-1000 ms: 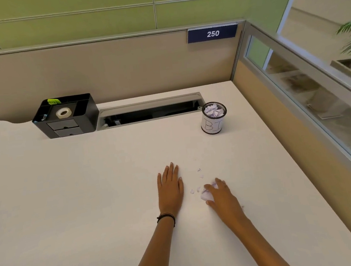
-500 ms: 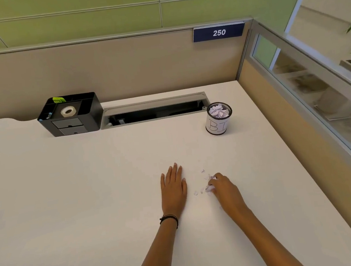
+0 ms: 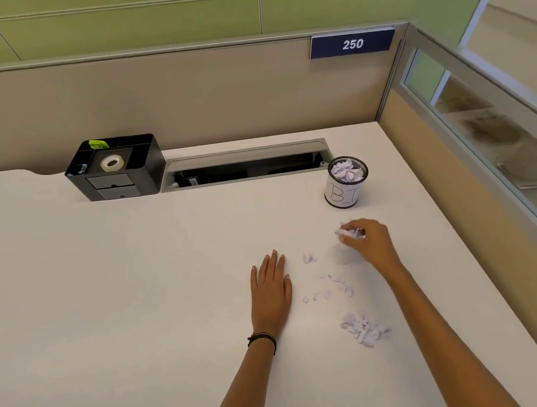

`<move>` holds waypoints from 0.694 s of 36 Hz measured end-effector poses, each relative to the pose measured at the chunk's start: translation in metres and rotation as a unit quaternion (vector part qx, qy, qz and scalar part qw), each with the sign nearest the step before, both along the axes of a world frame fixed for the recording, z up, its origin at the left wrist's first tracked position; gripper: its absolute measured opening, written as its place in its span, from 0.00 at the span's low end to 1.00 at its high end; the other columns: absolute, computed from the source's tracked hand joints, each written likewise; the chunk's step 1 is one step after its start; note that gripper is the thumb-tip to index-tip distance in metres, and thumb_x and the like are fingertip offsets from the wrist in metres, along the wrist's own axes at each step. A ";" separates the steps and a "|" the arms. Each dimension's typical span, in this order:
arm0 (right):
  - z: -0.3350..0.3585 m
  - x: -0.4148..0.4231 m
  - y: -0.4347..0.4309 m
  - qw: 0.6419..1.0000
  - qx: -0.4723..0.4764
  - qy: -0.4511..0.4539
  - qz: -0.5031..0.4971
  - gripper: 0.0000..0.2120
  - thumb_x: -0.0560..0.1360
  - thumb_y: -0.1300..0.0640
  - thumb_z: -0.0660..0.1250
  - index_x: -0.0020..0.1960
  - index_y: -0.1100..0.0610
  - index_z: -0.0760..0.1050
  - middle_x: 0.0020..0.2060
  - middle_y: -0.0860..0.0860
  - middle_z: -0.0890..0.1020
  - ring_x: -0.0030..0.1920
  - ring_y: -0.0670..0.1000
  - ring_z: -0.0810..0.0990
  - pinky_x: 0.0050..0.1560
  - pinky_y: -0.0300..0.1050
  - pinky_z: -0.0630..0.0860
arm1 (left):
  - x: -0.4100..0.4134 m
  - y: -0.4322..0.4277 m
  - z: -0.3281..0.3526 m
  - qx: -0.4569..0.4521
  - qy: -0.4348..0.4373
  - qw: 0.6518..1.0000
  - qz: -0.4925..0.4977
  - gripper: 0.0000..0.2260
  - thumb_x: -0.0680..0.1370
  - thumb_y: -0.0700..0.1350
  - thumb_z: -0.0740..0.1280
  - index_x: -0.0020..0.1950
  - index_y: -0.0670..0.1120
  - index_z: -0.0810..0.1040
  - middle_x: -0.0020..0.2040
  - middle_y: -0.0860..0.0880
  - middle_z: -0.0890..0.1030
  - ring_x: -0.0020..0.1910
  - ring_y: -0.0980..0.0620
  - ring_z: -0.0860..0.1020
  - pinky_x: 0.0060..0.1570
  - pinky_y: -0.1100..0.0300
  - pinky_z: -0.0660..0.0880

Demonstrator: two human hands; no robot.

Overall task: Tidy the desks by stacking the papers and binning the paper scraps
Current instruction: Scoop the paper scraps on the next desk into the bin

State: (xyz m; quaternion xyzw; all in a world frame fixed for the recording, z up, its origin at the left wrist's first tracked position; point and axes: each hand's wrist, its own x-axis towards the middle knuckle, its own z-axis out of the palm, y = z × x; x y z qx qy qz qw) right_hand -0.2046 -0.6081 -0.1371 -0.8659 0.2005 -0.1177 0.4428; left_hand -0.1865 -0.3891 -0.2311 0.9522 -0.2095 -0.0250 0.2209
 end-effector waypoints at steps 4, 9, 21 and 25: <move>0.018 0.024 -0.018 1.000 -0.013 -0.016 -0.013 0.08 0.69 0.62 0.73 0.48 0.62 0.82 0.39 0.52 0.80 0.33 0.43 0.72 0.35 0.23 0.67 | 0.000 0.000 -0.001 0.000 -0.002 1.000 0.001 0.25 0.79 0.51 0.43 0.74 0.49 0.61 0.76 0.52 0.59 0.75 0.52 0.57 0.72 0.56 0.42; 0.036 0.051 -0.040 0.999 -0.028 -0.038 -0.026 0.09 0.69 0.62 0.73 0.49 0.61 0.81 0.39 0.53 0.78 0.32 0.43 0.71 0.34 0.25 0.66 | 0.001 -0.001 -0.003 -0.001 -0.005 1.000 0.002 0.24 0.80 0.50 0.44 0.75 0.49 0.61 0.76 0.52 0.59 0.75 0.53 0.56 0.73 0.56 0.42; 0.060 0.105 -0.067 0.998 0.000 -0.055 -0.033 0.11 0.71 0.62 0.71 0.52 0.63 0.80 0.47 0.53 0.80 0.47 0.49 0.75 0.36 0.25 0.70 | 0.002 -0.001 -0.008 0.000 -0.018 1.000 0.006 0.22 0.81 0.49 0.48 0.74 0.49 0.62 0.75 0.52 0.61 0.74 0.53 0.59 0.72 0.55 0.45; 0.055 0.119 -0.070 1.000 -0.027 0.003 -0.013 0.12 0.71 0.63 0.70 0.54 0.63 0.80 0.53 0.59 0.81 0.53 0.57 0.78 0.49 0.42 0.73 | 0.001 -0.001 -0.008 -0.001 -0.021 1.000 0.006 0.21 0.81 0.49 0.48 0.74 0.50 0.61 0.75 0.53 0.61 0.74 0.53 0.59 0.72 0.55 0.45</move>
